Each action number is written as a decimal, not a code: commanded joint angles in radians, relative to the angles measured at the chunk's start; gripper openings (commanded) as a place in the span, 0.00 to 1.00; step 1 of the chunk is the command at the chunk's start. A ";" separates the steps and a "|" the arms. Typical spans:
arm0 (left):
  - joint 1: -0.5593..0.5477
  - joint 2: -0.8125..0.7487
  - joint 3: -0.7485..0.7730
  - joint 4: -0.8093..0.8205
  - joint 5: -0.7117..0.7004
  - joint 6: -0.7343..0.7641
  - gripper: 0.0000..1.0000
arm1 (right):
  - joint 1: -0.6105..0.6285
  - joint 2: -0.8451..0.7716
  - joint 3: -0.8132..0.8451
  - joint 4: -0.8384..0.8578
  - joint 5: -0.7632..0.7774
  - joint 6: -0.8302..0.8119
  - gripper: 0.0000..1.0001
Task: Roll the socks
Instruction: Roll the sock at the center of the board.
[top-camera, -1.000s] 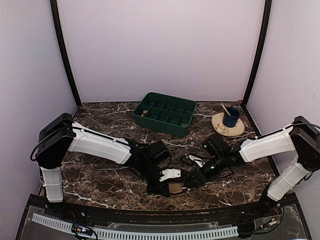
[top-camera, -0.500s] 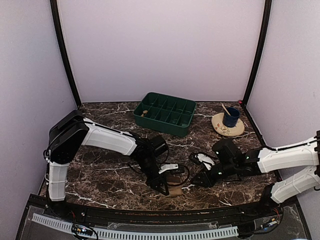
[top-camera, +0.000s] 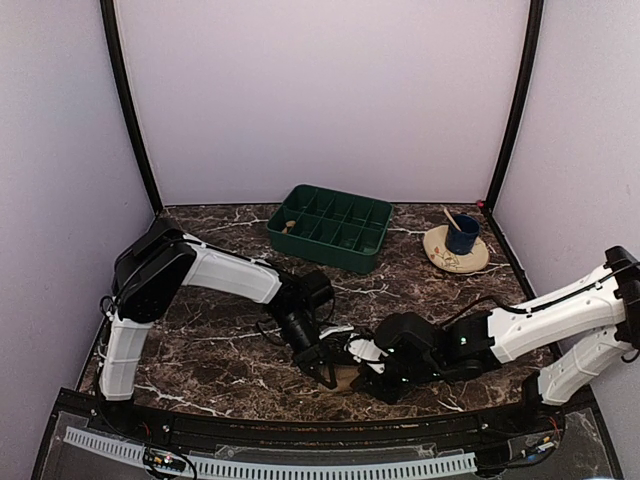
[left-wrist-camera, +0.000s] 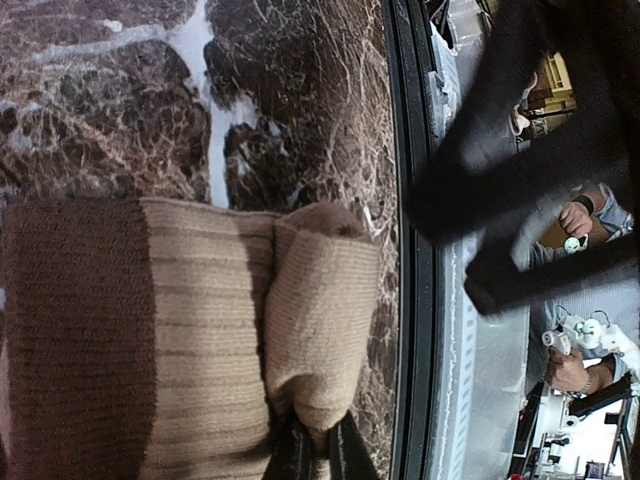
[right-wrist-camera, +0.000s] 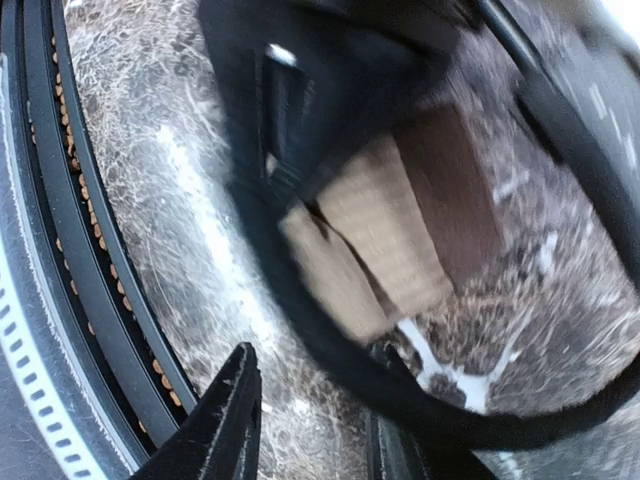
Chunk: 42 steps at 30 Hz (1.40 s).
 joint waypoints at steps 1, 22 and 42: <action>0.009 0.076 -0.017 -0.103 -0.116 0.024 0.00 | 0.063 0.057 0.094 -0.055 0.138 -0.094 0.33; 0.027 0.109 0.017 -0.141 -0.070 0.045 0.00 | 0.095 0.270 0.201 -0.130 0.232 -0.252 0.42; 0.055 0.042 -0.024 -0.053 -0.134 -0.028 0.14 | 0.054 0.323 0.200 -0.164 0.056 -0.241 0.00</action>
